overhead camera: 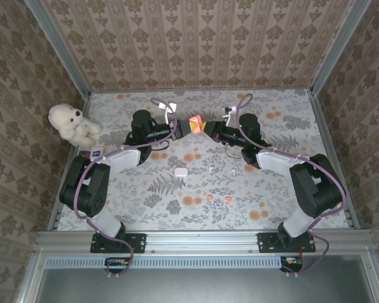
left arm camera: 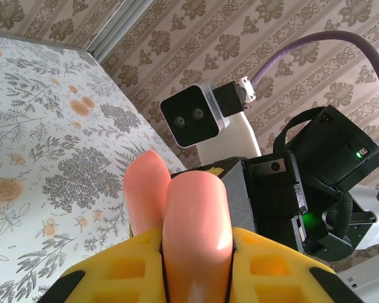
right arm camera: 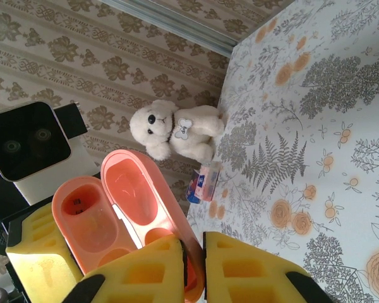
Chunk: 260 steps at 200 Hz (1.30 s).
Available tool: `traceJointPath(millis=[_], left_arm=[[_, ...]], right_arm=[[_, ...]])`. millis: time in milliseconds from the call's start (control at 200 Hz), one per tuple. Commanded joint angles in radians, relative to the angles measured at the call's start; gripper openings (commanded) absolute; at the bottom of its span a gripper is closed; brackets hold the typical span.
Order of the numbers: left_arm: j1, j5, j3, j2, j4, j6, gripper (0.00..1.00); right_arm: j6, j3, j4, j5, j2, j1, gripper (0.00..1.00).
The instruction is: Insert wireless bluetooth earbuds into charging case
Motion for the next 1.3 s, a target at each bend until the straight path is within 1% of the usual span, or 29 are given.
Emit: traceJointPath(millis=[0, 150, 170, 190, 250, 350, 470, 575, 690, 830, 920, 1115, 1295], left_arm=[[-0.005, -0.016, -0.020, 0.013, 0.026, 0.000, 0.05], [-0.005, -0.032, -0.023, 0.013, 0.023, 0.004, 0.23], [-0.006, -0.035, -0.024, 0.013, 0.023, 0.004, 0.27], [-0.005, -0.038, -0.024, 0.012, 0.020, 0.005, 0.31], [-0.006, -0.047, -0.026, 0.008, 0.012, 0.011, 0.39], [-0.005, -0.066, -0.030, -0.007, -0.019, 0.028, 0.55], [0.016, -0.067, -0.030, -0.038, -0.079, 0.060, 0.65], [0.049, -0.063, -0.014, -0.078, -0.201, 0.128, 0.74], [0.083, -0.061, 0.055, -0.119, -0.446, 0.267, 0.81], [0.101, -0.071, 0.227, -0.115, -0.841, 0.501, 0.83], [0.103, -0.076, 0.340, -0.079, -1.040, 0.629, 0.85], [0.104, -0.039, 0.542, 0.018, -1.320, 0.804, 0.86], [0.097, 0.002, 0.674, 0.106, -1.488, 0.901, 0.86]], right_arm=[[0.014, 0.004, 0.047, -0.020, -0.001, 0.002, 0.12], [0.013, 0.010, 0.025, -0.009, -0.007, 0.001, 0.08], [0.013, 0.012, 0.017, -0.006, -0.009, 0.001, 0.04], [0.012, 0.015, 0.007, -0.003, -0.009, 0.000, 0.03], [-0.005, 0.026, -0.041, 0.010, -0.016, 0.001, 0.00], [-0.060, 0.054, -0.157, 0.036, -0.029, 0.000, 0.00], [-0.142, 0.099, -0.306, 0.059, -0.038, -0.006, 0.00], [-0.209, 0.137, -0.401, 0.069, -0.042, -0.017, 0.00], [-0.299, 0.186, -0.514, 0.090, -0.048, -0.023, 0.00], [-0.466, 0.262, -0.678, 0.126, -0.046, -0.027, 0.00], [-0.571, 0.304, -0.762, 0.146, -0.043, -0.028, 0.00], [-0.762, 0.367, -0.900, 0.169, -0.034, -0.028, 0.00], [-0.867, 0.376, -0.957, 0.158, -0.036, -0.028, 0.00]])
